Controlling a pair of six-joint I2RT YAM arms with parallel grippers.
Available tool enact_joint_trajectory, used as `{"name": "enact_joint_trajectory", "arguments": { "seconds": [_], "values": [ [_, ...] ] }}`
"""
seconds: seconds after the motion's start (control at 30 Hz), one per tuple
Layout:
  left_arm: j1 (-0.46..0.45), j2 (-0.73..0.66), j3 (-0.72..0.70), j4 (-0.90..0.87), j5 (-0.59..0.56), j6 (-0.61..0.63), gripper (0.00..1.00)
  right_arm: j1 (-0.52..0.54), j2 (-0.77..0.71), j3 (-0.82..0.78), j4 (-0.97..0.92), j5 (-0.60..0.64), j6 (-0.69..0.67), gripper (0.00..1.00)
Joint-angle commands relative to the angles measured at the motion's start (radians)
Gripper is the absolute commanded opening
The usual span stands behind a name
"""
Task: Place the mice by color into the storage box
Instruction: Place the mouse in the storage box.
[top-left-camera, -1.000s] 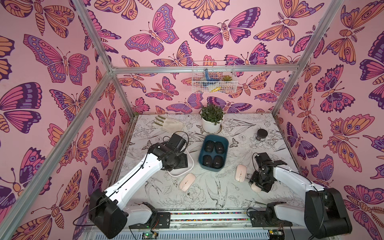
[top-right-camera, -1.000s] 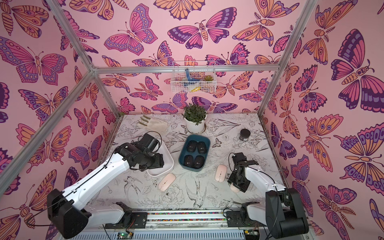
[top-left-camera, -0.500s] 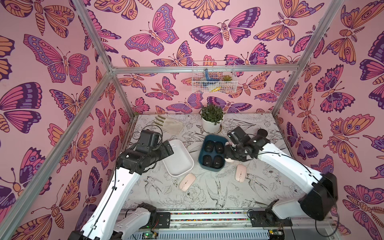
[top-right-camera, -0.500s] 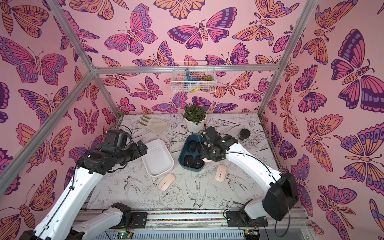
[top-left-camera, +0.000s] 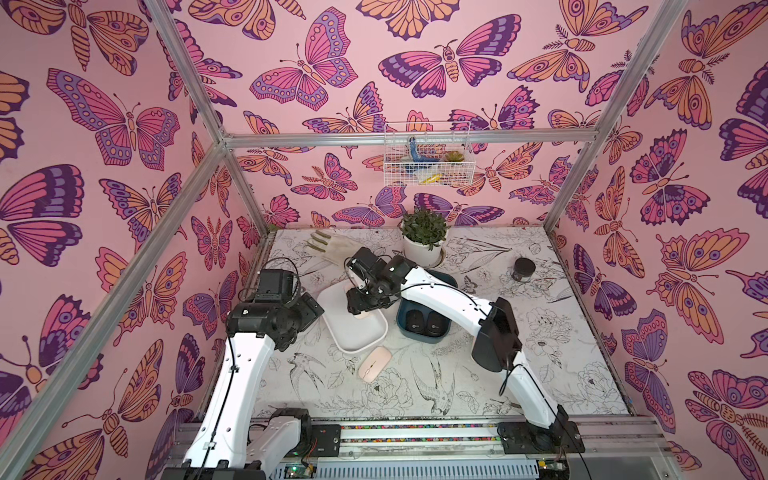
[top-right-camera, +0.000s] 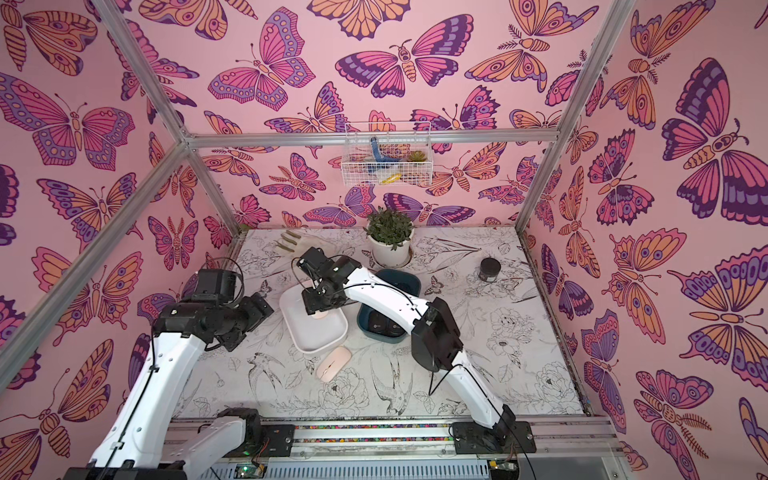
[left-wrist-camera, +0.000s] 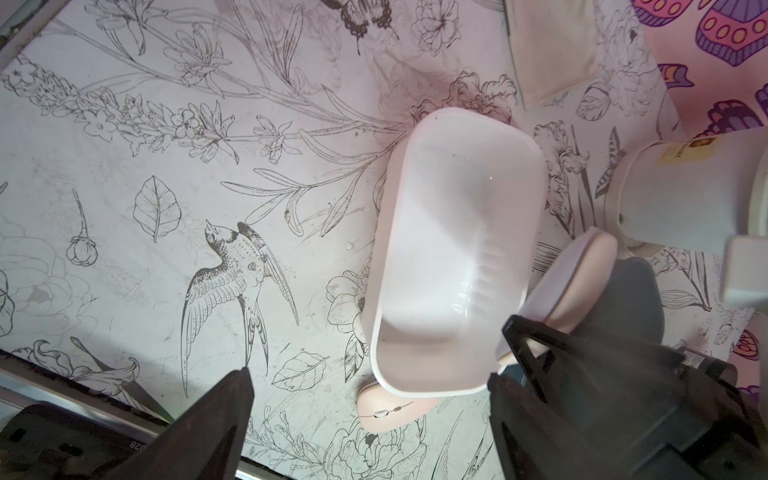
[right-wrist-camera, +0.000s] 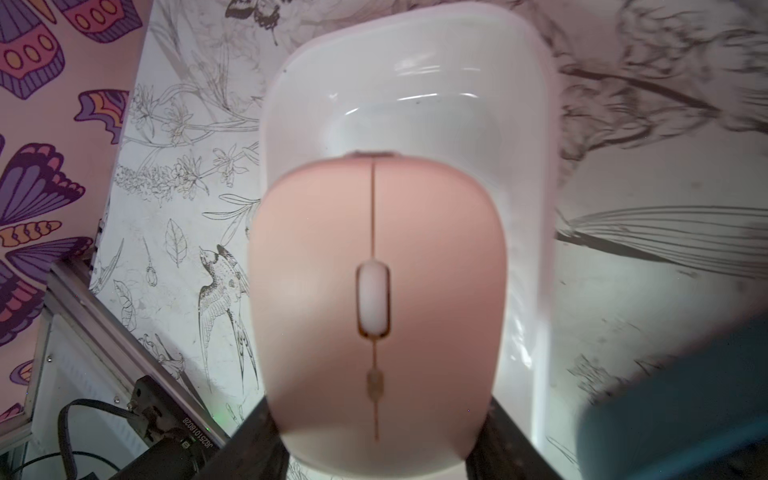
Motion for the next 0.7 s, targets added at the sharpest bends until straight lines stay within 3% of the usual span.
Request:
{"name": "enact_joint_trajectory", "arguments": {
  "seconds": [0.0, 0.27, 0.53, 0.67],
  "values": [
    [0.009, 0.008, -0.028, 0.005, 0.027, -0.005, 0.93, 0.021, 0.062, 0.054, -0.009, -0.087, -0.017, 0.37],
    [0.044, 0.043, -0.102, 0.061, 0.032, -0.040, 0.93, 0.042, 0.136, 0.016, 0.062, -0.169, 0.004, 0.46],
    [0.163, 0.122, -0.160, 0.091, 0.035, -0.096, 0.91, 0.035, 0.120, -0.051, 0.118, -0.222, 0.044, 0.69],
    [0.187, 0.185, -0.169, 0.126, 0.042, -0.083, 0.78, 0.020, 0.054, -0.121, 0.184, -0.248, 0.085, 0.75]
  ]
}}
